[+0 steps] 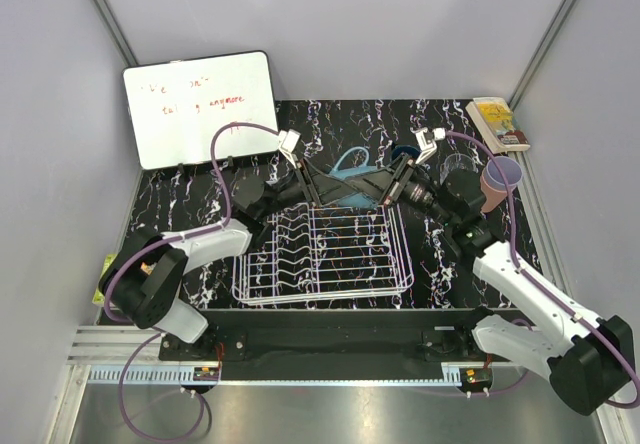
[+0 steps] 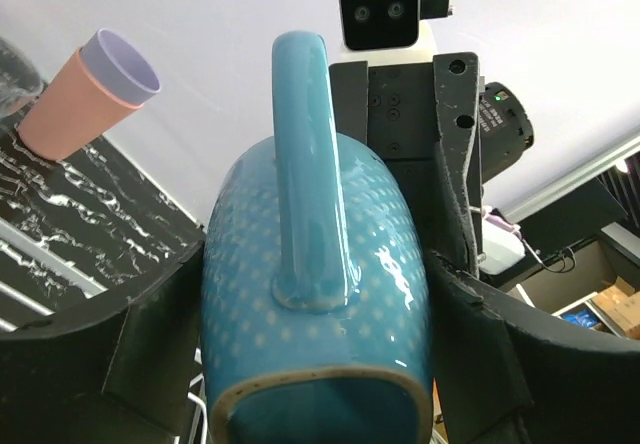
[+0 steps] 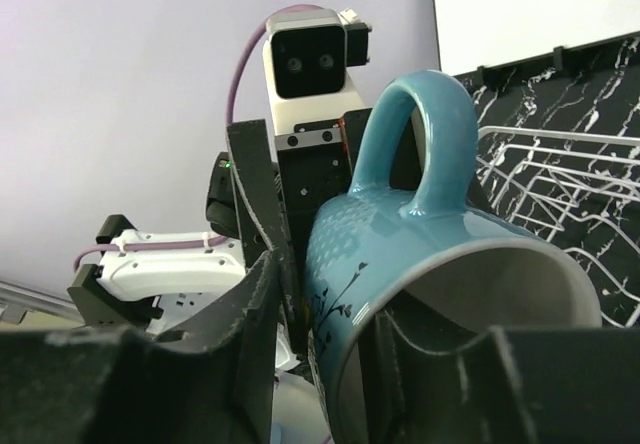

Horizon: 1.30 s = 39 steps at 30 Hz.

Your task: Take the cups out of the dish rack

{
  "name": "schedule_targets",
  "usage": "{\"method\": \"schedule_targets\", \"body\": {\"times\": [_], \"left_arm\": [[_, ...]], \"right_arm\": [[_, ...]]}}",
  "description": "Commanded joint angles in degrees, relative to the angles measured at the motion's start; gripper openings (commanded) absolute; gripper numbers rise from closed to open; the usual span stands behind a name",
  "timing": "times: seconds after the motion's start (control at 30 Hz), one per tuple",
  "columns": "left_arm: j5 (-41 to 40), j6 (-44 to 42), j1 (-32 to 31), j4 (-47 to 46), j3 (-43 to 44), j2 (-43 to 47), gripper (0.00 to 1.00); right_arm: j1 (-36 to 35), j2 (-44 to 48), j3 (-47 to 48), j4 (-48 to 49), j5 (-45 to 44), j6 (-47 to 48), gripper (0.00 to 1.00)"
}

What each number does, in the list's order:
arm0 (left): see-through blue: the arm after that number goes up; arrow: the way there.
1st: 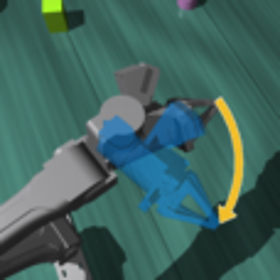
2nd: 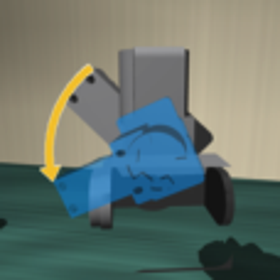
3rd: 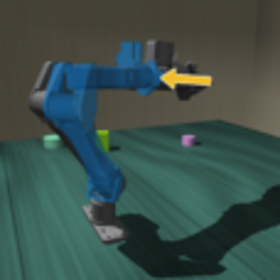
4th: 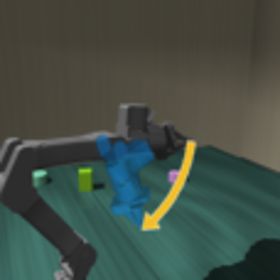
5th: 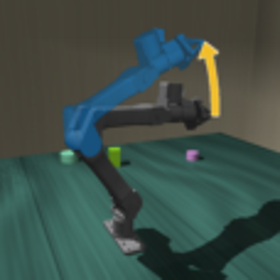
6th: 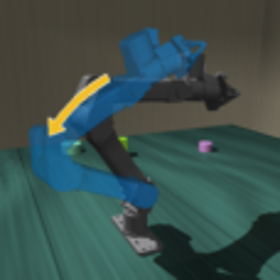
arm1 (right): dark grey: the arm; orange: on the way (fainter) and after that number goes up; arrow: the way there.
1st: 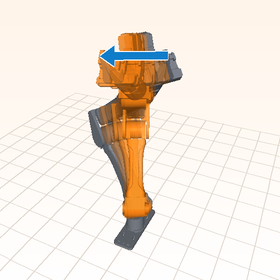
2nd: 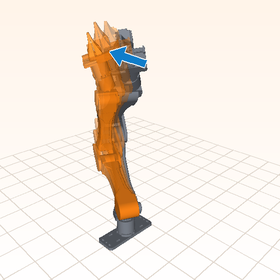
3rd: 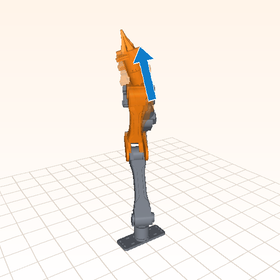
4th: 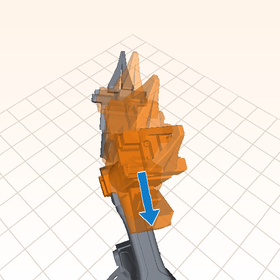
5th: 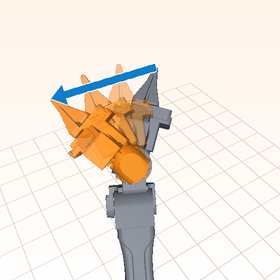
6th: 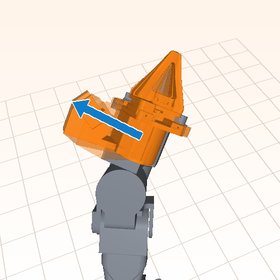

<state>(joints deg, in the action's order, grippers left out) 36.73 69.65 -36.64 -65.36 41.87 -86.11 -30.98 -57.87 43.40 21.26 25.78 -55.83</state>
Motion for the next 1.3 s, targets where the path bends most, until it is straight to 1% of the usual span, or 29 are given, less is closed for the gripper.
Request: {"method": "schedule_targets", "body": {"times": [0.0, 0.1, 0.13, 0.2, 0.27, 0.3, 0.33, 0.43, 0.47, 0.5, 0.57, 0.63, 0.67, 0.73, 0.87, 0.93, 0.97, 1.03, 1.07, 1.1, 1.17, 1.23, 1.27], "left_arm": [[2.56, -2.5, -2.73, -3.19, 1.64, -0.91, 0.0], [2.56, -2.67, -2.73, -3.19, 1.55, -0.91, 0.0], [2.56, -2.59, -2.73, -3.1, 1.55, -0.91, 0.0], [2.47, -2.76, -2.82, -2.93, 1.55, -0.65, 0.0], [2.38, -3.02, -2.73, -2.49, 1.55, -0.47, 0.0], [2.38, -3.03, -2.73, -2.49, 1.55, -0.21, 0.0], [2.38, -3.03, -2.82, -2.49, 1.46, -0.2, 0.0], [2.56, -2.94, -2.82, -2.49, 1.29, 0.15, 0.0], [2.47, -2.94, -2.73, -2.4, 1.03, 0.32, 0.0], [2.47, -3.03, -2.82, -2.4, 0.76, 0.59, 0.0], [2.47, -3.11, -2.73, -2.22, 0.41, 0.94, 0.0], [2.47, -3.2, -2.82, -1.88, 0.23, 1.29, 0.0], [2.47, -3.46, -2.73, -1.7, 0.06, 1.55, 0.0], [2.56, -3.64, -2.73, -1.17, -0.03, 1.82, 0.0], [2.82, -4.17, -2.64, 0.41, -0.03, 2.26, 0.0], [3.34, -4.52, -2.47, 2.68, 0.49, 2.34, 0.0], [3.43, -4.61, -2.21, 3.39, 0.84, 2.26, 0.12], [3.61, -5.04, -1.77, 5.41, 1.02, 2.61, 0.31], [3.79, -5.22, -1.24, 6.03, 1.28, 2.87, 0.39], [3.7, -5.57, -0.98, 6.99, 1.46, 3.31, 0.57], [3.09, -7.15, -0.28, 11.47, 1.9, 4.36, 0.76], [2.12, -9.25, 0.25, 16.48, 2.69, 4.98, 0.85], [1.94, -9.88, 0.69, 18.15, 3.04, 5.5, 0.99]], "right_arm": [[-0.48, 0.91, 1.17, 3.62, -1.87, 1.78, 0.53], [-0.4, 2.05, 1.08, 3.18, -2.75, 1.96, 0.75], [-0.48, 2.32, 0.99, 3.0, -3.1, 1.96, 0.78], [-0.48, 3.54, 0.73, 2.48, -4.24, 1.96, 0.8], [-0.48, 3.99, 0.81, 2.04, -4.33, 2.22, 0.78], [-0.4, 4.08, 0.81, 1.69, -4.51, 2.31, 0.75], [-0.48, 4.25, 0.73, 1.51, -4.68, 2.22, 0.67], [-0.48, 4.52, 0.37, 1.16, -5.13, 2.13, 0.49], [-0.48, 4.52, 0.37, 1.16, -5.21, 2.13, 0.36], [-0.48, 4.43, 0.55, 0.98, -5.13, 2.13, 0.29], [-0.48, 4.34, 0.55, 0.8, -5.21, 2.04, 0.19], [-0.48, 4.34, 0.64, 0.8, -5.56, 2.04, 0.17], [-0.48, 4.43, 0.55, 0.8, -5.83, 2.04, 0.14], [-0.48, 4.6, 0.64, 0.63, -6.36, 2.04, 0.0], [-0.48, 4.08, 1.95, -1.03, -5.65, 2.75, 0.0], [-0.48, 4.34, 2.3, -1.92, -5.83, 3.27, 0.0], [-0.48, 4.51, 2.39, -2.79, -5.92, 3.45, 0.0], [-0.48, 5.04, 3.01, -4.2, -6.27, 4.41, 0.0], [-0.48, 5.22, 3.1, -5.68, -6.44, 4.68, 0.0], [-0.48, 5.74, 3.36, -6.4, -6.79, 5.03, 0.0], [-0.4, 5.83, 4.32, -8.93, -7.14, 6.61, 0.0], [-0.48, 6.45, 4.07, -9.22, -7.76, 7.14, 0.0], [-0.48, 6.89, 3.89, -9.48, -8.11, 7.23, 0.0]]}}
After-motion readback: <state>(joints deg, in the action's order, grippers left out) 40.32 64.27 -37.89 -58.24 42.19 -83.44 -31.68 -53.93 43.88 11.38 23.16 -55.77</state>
